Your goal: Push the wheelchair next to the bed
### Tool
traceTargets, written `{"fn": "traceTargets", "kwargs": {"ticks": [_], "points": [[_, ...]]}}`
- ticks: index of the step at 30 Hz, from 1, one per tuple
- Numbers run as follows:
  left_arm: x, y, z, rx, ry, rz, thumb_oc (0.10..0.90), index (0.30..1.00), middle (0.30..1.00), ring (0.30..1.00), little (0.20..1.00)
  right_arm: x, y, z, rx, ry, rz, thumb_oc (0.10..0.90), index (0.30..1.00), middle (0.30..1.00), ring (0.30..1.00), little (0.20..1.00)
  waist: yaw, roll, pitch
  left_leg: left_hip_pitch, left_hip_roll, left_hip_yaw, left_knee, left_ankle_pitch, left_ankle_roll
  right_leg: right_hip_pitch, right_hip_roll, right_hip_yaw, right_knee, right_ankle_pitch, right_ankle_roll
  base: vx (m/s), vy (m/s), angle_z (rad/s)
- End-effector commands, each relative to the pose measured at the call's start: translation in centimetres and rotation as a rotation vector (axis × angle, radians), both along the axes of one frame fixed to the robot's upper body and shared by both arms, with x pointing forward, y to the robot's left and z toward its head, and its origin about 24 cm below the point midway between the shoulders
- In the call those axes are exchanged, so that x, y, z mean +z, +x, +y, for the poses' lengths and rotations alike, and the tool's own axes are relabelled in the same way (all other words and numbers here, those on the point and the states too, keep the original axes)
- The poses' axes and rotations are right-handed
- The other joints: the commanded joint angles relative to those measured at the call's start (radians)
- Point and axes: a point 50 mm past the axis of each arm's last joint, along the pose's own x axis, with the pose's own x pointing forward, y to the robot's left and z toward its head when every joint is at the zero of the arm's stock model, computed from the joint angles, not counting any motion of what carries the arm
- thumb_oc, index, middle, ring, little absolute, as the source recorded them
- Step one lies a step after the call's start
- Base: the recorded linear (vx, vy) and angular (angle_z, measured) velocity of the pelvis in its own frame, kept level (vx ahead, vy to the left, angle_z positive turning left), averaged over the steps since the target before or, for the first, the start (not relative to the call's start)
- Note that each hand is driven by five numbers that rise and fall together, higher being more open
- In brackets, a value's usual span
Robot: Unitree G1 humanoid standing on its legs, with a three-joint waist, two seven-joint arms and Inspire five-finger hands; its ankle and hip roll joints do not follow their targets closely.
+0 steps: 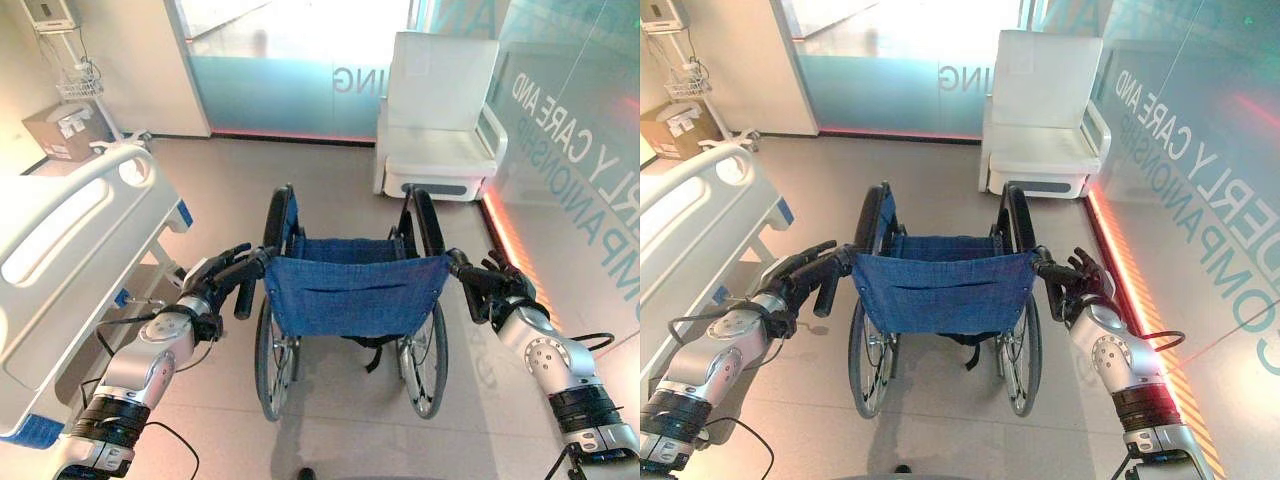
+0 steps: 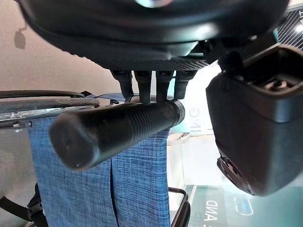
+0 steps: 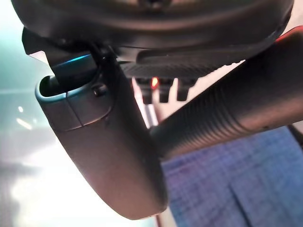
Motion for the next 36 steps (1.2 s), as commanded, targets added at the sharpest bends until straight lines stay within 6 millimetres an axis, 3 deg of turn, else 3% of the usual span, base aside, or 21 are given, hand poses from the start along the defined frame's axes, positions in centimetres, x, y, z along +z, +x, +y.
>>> {"fn": "traceTargets", "kwargs": {"ticks": [1,8,15,22,27,36], "points": [[7.5,2.6,-2.0,-0.106,0.045,-0.313,0.8,0.9,0.9,0.9,0.9,3.2,2.3,4.3,0.279,0.032,-0.11,0.8,0.9,0.9,0.9,0.9,0.045,-0.001,-0.036,0.057,-0.064,0.038,0.011,-0.157,0.006,-0.038,0.007,-0.027,0.002,0.017,0.008,0.0,0.0,0.0],[9.4,2.5,-0.8,-0.056,0.147,-0.376,0.8,0.9,0.9,0.9,0.9,3.2,2.1,2.8,0.383,-0.072,-0.005,0.8,0.9,0.9,0.9,0.9,0.047,-0.014,-0.031,0.054,-0.065,0.029,0.011,-0.154,0.0,-0.035,0.009,-0.038,0.002,0.016,0.008,0.0,0.0,0.0],[10.6,2.9,0.2,-0.03,0.18,-0.38,0.8,0.9,0.9,0.9,0.9,3.7,2.4,1.9,0.381,-0.054,0.044,0.8,0.9,0.9,0.9,0.9,0.047,-0.02,-0.033,0.055,-0.064,0.025,0.011,-0.153,-0.004,-0.032,0.014,-0.04,0.002,0.013,0.005,0.0,0.0,0.0],[8.4,3.6,0.5,0.006,0.02,-0.139,0.8,0.9,0.9,0.9,0.9,4.5,3.3,2.0,0.373,-0.053,0.025,0.8,0.9,0.9,0.9,0.9,0.046,-0.012,-0.034,0.058,-0.062,0.024,0.011,-0.15,-0.005,-0.027,0.019,-0.039,0.002,0.008,0.003,0.0,0.0,0.0],[7.3,4.3,2.5,0.166,0.016,-0.007,0.8,0.9,0.9,0.9,0.9,4.9,4.0,2.9,0.384,-0.051,0.028,0.8,0.9,0.9,0.9,0.9,0.044,-0.005,-0.033,0.062,-0.065,0.021,0.011,-0.149,-0.004,-0.023,0.022,-0.038,0.002,0.005,0.002,0.0,0.0,0.0],[7.4,4.0,3.4,0.011,0.092,0.117,0.8,0.9,0.9,0.9,0.9,5.1,3.9,2.7,0.363,-0.06,0.043,0.8,0.9,0.9,0.9,0.9,0.041,0.009,-0.024,0.061,-0.064,0.027,0.011,-0.145,-0.003,-0.023,0.025,-0.038,0.002,0.005,0.0,0.0,0.0,0.0]]}}
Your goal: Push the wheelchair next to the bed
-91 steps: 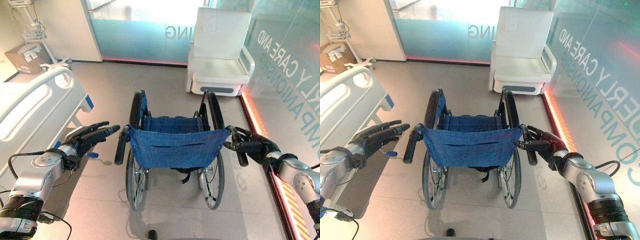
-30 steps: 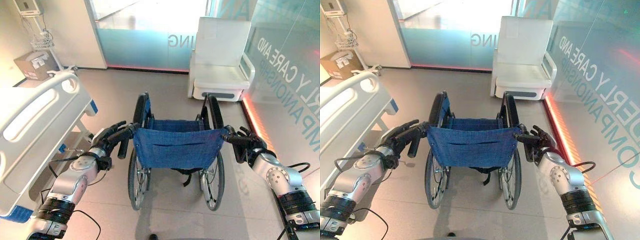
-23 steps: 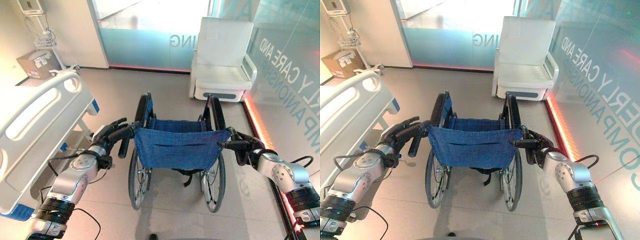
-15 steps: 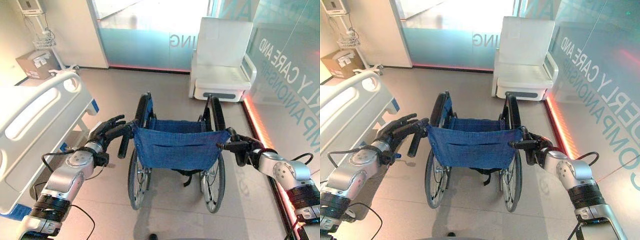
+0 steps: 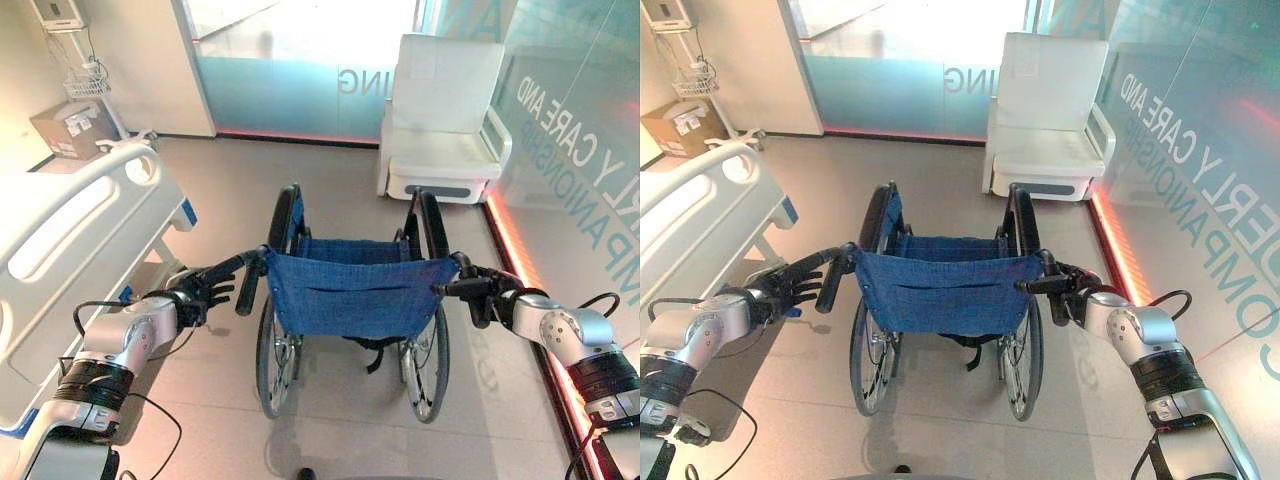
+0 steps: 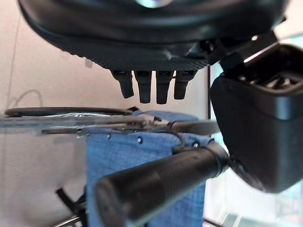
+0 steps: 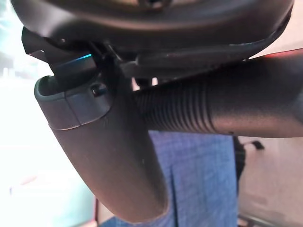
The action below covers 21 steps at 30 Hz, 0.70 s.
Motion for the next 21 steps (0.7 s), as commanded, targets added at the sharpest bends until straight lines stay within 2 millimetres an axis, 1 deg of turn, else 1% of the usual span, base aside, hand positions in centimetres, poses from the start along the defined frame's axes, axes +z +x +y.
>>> {"fn": "traceTargets", "kwargs": {"ticks": [1,2,5,8,9,10,12,16,18,21], "points": [[6.9,3.0,0.0,-0.103,0.087,-0.195,0.8,0.9,0.9,0.9,0.9,4.5,2.6,2.9,0.11,0.075,-0.154,0.8,0.9,0.9,0.9,0.9,0.037,0.013,-0.025,0.059,-0.062,0.037,0.01,-0.145,-0.004,-0.029,0.022,-0.031,0.002,0.006,0.001,0.0,0.0,0.0],[7.0,3.0,0.0,-0.107,0.088,-0.196,0.8,0.9,0.9,0.9,0.9,4.5,2.6,2.8,0.109,0.075,-0.154,0.8,0.9,0.9,0.9,0.9,0.037,0.014,-0.025,0.059,-0.061,0.037,0.01,-0.145,-0.004,-0.029,0.022,-0.031,0.002,0.006,0.001,0.0,0.0,0.0],[8.1,3.3,0.0,-0.127,0.095,-0.251,0.8,0.9,0.9,0.9,0.9,4.4,2.7,2.4,0.104,0.073,-0.149,0.8,0.9,0.9,0.9,0.9,0.038,0.017,-0.024,0.061,-0.061,0.037,0.01,-0.145,-0.005,-0.026,0.022,-0.034,0.002,0.005,0.0,0.0,0.0,0.0],[9.4,3.7,-0.7,-0.147,0.049,-0.317,0.8,0.9,0.9,0.9,0.9,4.4,2.8,2.3,0.1,0.072,-0.142,0.8,0.9,0.9,0.9,0.9,0.038,0.019,-0.025,0.062,-0.062,0.034,0.01,-0.145,-0.008,-0.025,0.022,-0.036,0.002,0.004,-0.001,0.0,0.0,0.0],[9.5,3.8,-0.8,-0.153,0.045,-0.324,0.8,0.9,0.9,0.9,0.9,4.3,2.8,2.3,0.099,0.072,-0.142,0.8,0.9,0.9,0.9,0.9,0.038,0.019,-0.026,0.062,-0.062,0.034,0.01,-0.145,-0.008,-0.025,0.022,-0.036,0.002,0.003,-0.001,0.0,0.0,0.0],[9.9,4.0,-1.4,-0.181,0.0,-0.338,0.8,0.9,0.9,0.9,0.9,4.4,2.9,2.3,0.096,0.073,-0.14,0.8,0.9,0.9,0.9,0.9,0.038,0.02,-0.027,0.061,-0.061,0.034,0.01,-0.144,-0.009,-0.025,0.022,-0.036,0.002,0.003,-0.001,0.01,-0.009,0.04],[10.1,4.2,-2.2,-0.224,-0.032,-0.338,0.8,0.9,0.9,0.9,0.9,4.3,3.0,2.3,0.091,0.074,-0.137,0.8,0.9,0.9,0.9,0.9,0.038,0.022,-0.028,0.062,-0.06,0.034,0.01,-0.144,-0.011,-0.023,0.022,-0.038,0.002,0.003,-0.002,0.02,-0.009,0.04],[9.9,4.4,-3.3,-0.29,-0.057,-0.318,0.8,0.9,0.9,0.9,0.9,4.4,3.3,2.3,0.085,0.07,-0.127,0.8,0.9,0.9,0.9,0.9,0.035,0.024,-0.03,0.062,-0.061,0.032,0.01,-0.144,-0.01,-0.024,0.022,-0.036,0.002,0.004,-0.002,0.01,-0.003,0.02],[9.9,4.6,-3.6,-0.287,-0.064,-0.329,0.8,0.9,0.9,0.9,0.9,4.3,3.3,2.2,0.082,0.07,-0.124,0.8,0.9,0.9,0.9,0.9,0.034,0.024,-0.03,0.061,-0.062,0.031,0.01,-0.143,-0.01,-0.025,0.024,-0.033,0.002,0.004,-0.003,0.0,0.0,0.0],[10.0,4.8,-4.3,-0.255,-0.145,-0.36,0.8,0.9,0.9,0.9,0.9,4.2,3.4,2.2,0.079,0.071,-0.119,0.8,0.9,0.9,0.9,0.9,0.03,0.024,-0.03,0.06,-0.063,0.031,0.01,-0.144,-0.01,-0.027,0.023,-0.029,0.002,0.004,-0.003,0.0,0.0,0.0]]}}
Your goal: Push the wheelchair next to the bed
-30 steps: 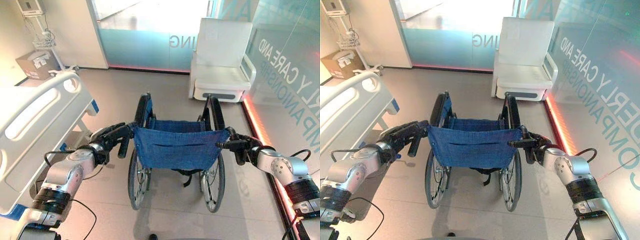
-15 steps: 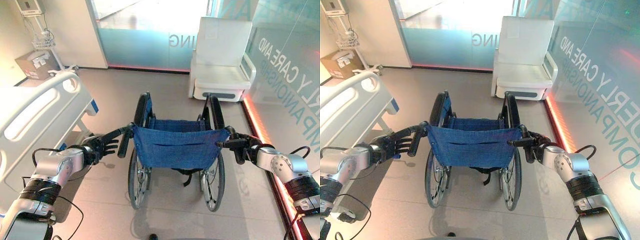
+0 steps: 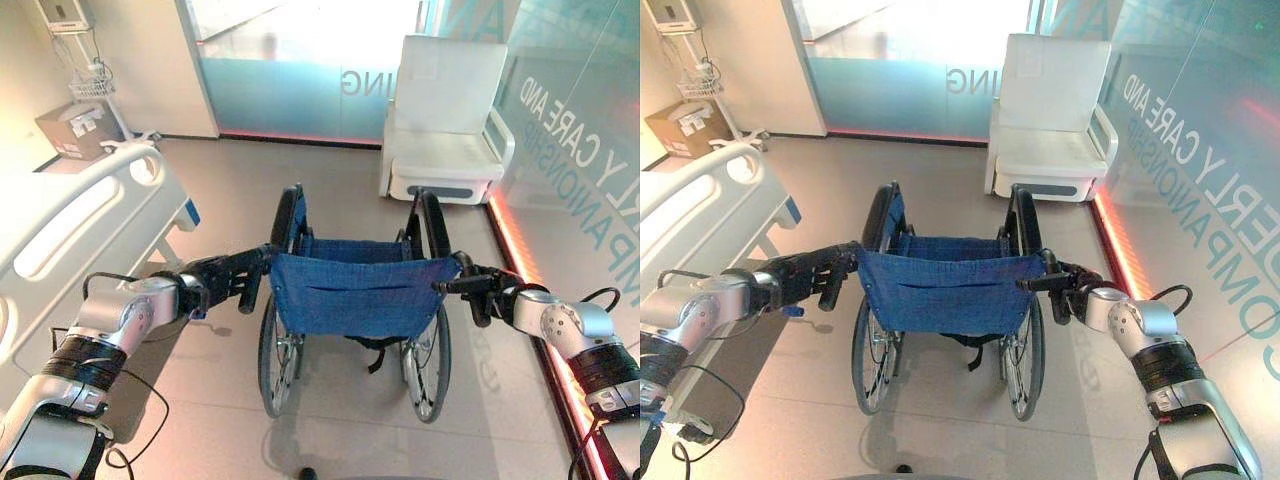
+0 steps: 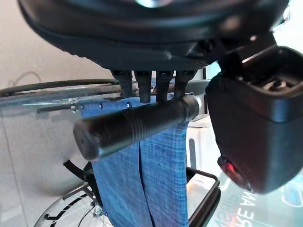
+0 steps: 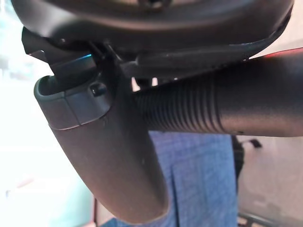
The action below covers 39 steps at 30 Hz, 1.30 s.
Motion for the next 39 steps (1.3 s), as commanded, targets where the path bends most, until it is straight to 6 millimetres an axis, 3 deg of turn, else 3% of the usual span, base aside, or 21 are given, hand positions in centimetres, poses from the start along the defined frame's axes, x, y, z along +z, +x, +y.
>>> {"fn": "traceTargets", "kwargs": {"ticks": [1,4,7,15,21,30,39], "points": [[7.7,3.1,-2.0,-0.042,-0.116,-0.325,0.8,0.9,0.9,0.9,0.9,3.9,2.7,2.6,0.092,0.08,-0.131,0.8,0.9,0.9,0.9,0.9,0.033,0.016,-0.035,0.06,-0.061,0.034,0.01,-0.144,-0.01,-0.032,0.025,-0.014,0.002,0.004,-0.004,0.0,0.0,0.0],[6.9,2.9,-3.6,-0.091,-0.223,-0.278,0.8,0.9,0.9,0.9,0.9,3.5,2.6,2.6,0.094,0.076,-0.115,0.8,0.9,0.9,0.9,0.9,0.028,0.017,-0.033,0.061,-0.059,0.037,0.01,-0.144,-0.01,-0.033,0.025,-0.011,0.002,0.006,-0.004,0.0,0.0,0.0],[5.9,2.5,-4.3,-0.161,-0.213,-0.209,0.8,0.9,0.9,0.9,0.9,3.3,2.4,2.7,0.105,0.07,-0.103,0.8,0.9,0.9,0.9,0.9,0.025,0.018,-0.032,0.061,-0.059,0.039,0.01,-0.144,-0.009,-0.035,0.026,-0.008,0.002,0.007,-0.004,0.0,0.0,0.0],[4.0,2.0,-4.2,-0.286,-0.088,-0.071,0.8,0.9,0.9,0.9,0.9,3.2,2.4,2.5,0.151,0.058,-0.069,0.8,0.9,0.9,0.9,0.9,0.02,0.018,-0.03,0.059,-0.062,0.041,0.01,-0.14,-0.007,-0.038,0.027,0.0,0.002,0.012,-0.001,0.0,0.0,0.0],[4.0,2.2,-4.0,-0.371,0.016,-0.019,0.8,0.9,0.9,0.9,0.9,3.3,2.6,2.4,0.184,0.063,-0.056,0.8,0.9,0.9,0.9,0.9,0.017,0.019,-0.029,0.058,-0.064,0.042,0.01,-0.138,-0.007,-0.04,0.028,0.002,0.002,0.016,0.002,0.0,0.0,0.0],[5.5,4.1,-3.3,-0.34,0.19,-0.056,0.8,0.9,0.9,0.9,0.9,4.1,3.6,2.8,0.225,0.035,-0.029,0.8,0.9,0.9,0.9,0.9,0.016,0.018,-0.034,0.057,-0.066,0.041,0.01,-0.137,-0.009,-0.041,0.026,0.002,0.002,0.019,0.004,0.0,0.0,0.0],[5.8,6.0,-4.8,-0.254,0.116,-0.091,0.8,0.9,0.9,0.9,0.9,4.9,5.0,5.0,0.285,0.004,-0.01,0.8,0.9,0.9,0.9,0.9,0.013,0.017,-0.035,0.056,-0.066,0.037,0.01,-0.134,-0.012,-0.041,0.023,0.003,0.002,0.022,0.002,0.0,0.0,0.0]]}}
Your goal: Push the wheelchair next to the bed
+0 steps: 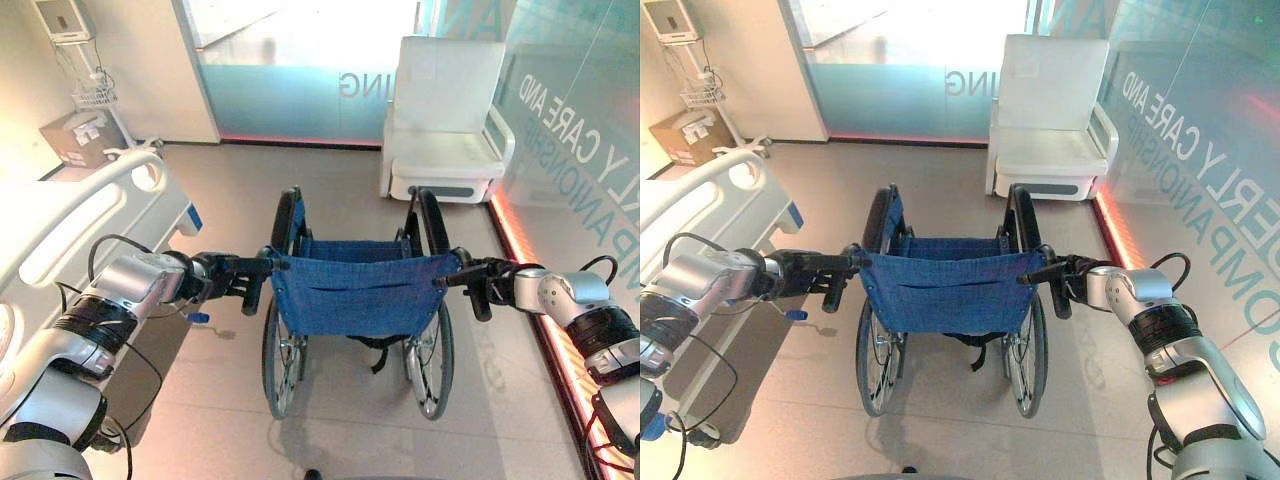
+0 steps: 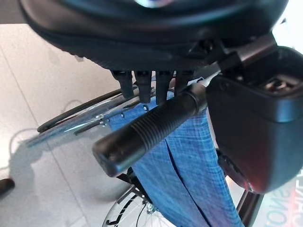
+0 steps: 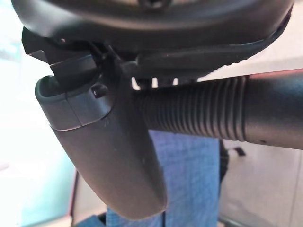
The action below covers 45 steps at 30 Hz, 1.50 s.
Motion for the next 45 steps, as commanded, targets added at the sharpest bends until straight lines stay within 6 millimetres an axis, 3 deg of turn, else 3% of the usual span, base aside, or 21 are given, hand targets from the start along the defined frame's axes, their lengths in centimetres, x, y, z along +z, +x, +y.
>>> {"fn": "traceTargets", "kwargs": {"ticks": [1,10,13,17,25,26,27,28,29,37,45], "points": [[5.1,3.8,-4.5,-0.073,-0.137,-0.223,0.8,0.9,0.9,0.9,0.9,3.7,2.7,5.2,0.203,0.118,-0.093,0.8,0.9,0.9,0.9,0.9,0.016,-0.001,-0.029,0.046,-0.063,0.03,0.004,-0.136,-0.016,-0.046,0.025,-0.016,0.001,0.02,0.001,0.0,0.0,0.0],[2.5,4.1,-10.5,-0.066,-0.458,-0.128,0.8,0.9,0.9,0.9,0.9,2.5,2.9,8.7,0.288,0.165,-0.066,0.8,0.9,0.9,0.9,0.9,0.008,-0.006,-0.018,0.043,-0.062,0.018,0.004,-0.135,-0.018,-0.049,0.024,-0.005,0.001,0.024,-0.002,0.01,-0.003,0.0],[1.1,3.7,-12.1,-0.105,-0.447,-0.095,0.8,0.9,0.9,0.9,0.9,1.5,2.5,10.0,0.332,0.186,-0.021,0.8,0.9,0.9,0.9,0.9,0.006,-0.01,-0.012,0.038,-0.06,0.019,0.004,-0.132,-0.019,-0.055,0.023,-0.005,0.001,0.027,-0.003,0.0,0.0,0.0],[-0.4,3.1,-12.7,-0.173,-0.36,-0.062,0.8,0.9,0.9,0.9,0.9,0.3,1.7,10.8,0.372,0.2,0.056,0.8,0.9,0.9,0.9,0.9,0.004,-0.014,-0.005,0.035,-0.059,0.02,0.004,-0.129,-0.018,-0.058,0.023,-0.005,0.001,0.029,-0.003,0.0,0.0,0.0],[-0.9,2.6,-14.3,-0.321,-0.336,-0.018,0.8,0.9,0.9,0.9,0.9,-0.9,0.7,11.3,0.439,0.23,0.19,0.8,0.9,0.9,0.9,0.9,0.003,-0.022,-0.004,0.033,-0.064,0.003,0.004,-0.129,-0.013,-0.061,0.026,0.016,0.001,0.032,-0.004,0.0,-0.001,-0.01],[-0.8,2.5,-14.6,-0.338,-0.369,-0.016,0.66,0.691,0.691,0.691,0.691,-1.1,0.5,11.3,0.464,0.248,0.212,0.8,0.9,0.9,0.9,0.9,0.002,-0.023,-0.005,0.034,-0.065,0.002,0.004,-0.13,-0.012,-0.061,0.026,0.018,0.001,0.031,-0.004,0.0,0.001,-0.04],[-0.6,2.4,-15.0,-0.336,-0.389,-0.027,0.521,0.481,0.481,0.481,0.481,-1.2,0.4,11.4,0.487,0.262,0.221,0.778,0.867,0.867,0.867,0.867,0.001,-0.023,-0.006,0.036,-0.065,0.003,0.004,-0.13,-0.013,-0.06,0.026,0.019,0.001,0.031,-0.003,0.0,0.004,-0.06],[-0.5,2.4,-15.2,-0.334,-0.406,-0.033,0.485,0.427,0.427,0.427,0.427,-1.2,0.3,11.5,0.494,0.272,0.221,0.7,0.749,0.749,0.749,0.749,0.001,-0.023,-0.007,0.036,-0.065,0.003,0.004,-0.13,-0.013,-0.059,0.026,0.02,0.001,0.032,-0.003,0.0,0.009,-0.09],[-0.3,2.4,-15.6,-0.335,-0.445,-0.038,0.4,0.3,0.3,0.3,0.3,-1.2,0.3,11.6,0.502,0.289,0.217,0.416,0.324,0.324,0.324,0.324,-0.001,-0.023,-0.008,0.038,-0.065,0.003,0.004,-0.131,-0.014,-0.059,0.026,0.021,0.001,0.032,-0.002,0.0,0.008,-0.08],[1.7,2.3,-15.9,-0.31,-0.561,-0.134,0.4,0.3,0.3,0.3,0.3,0.4,0.1,12.0,0.487,0.382,0.163,0.4,0.3,0.3,0.3,0.3,0.0,-0.02,-0.015,0.038,-0.065,-0.003,0.004,-0.133,-0.015,-0.06,0.02,0.014,0.001,0.034,0.003,0.0,0.008,-0.06],[3.4,2.5,-14.5,-0.267,-0.612,-0.214,0.4,0.3,0.3,0.3,0.3,1.3,0.5,11.0,0.456,0.432,0.126,0.4,0.3,0.3,0.3,0.3,0.013,-0.016,-0.025,0.042,-0.064,-0.006,0.004,-0.137,-0.017,-0.057,0.015,0.0,0.001,0.029,0.005,0.0,0.0,0.0]]}}
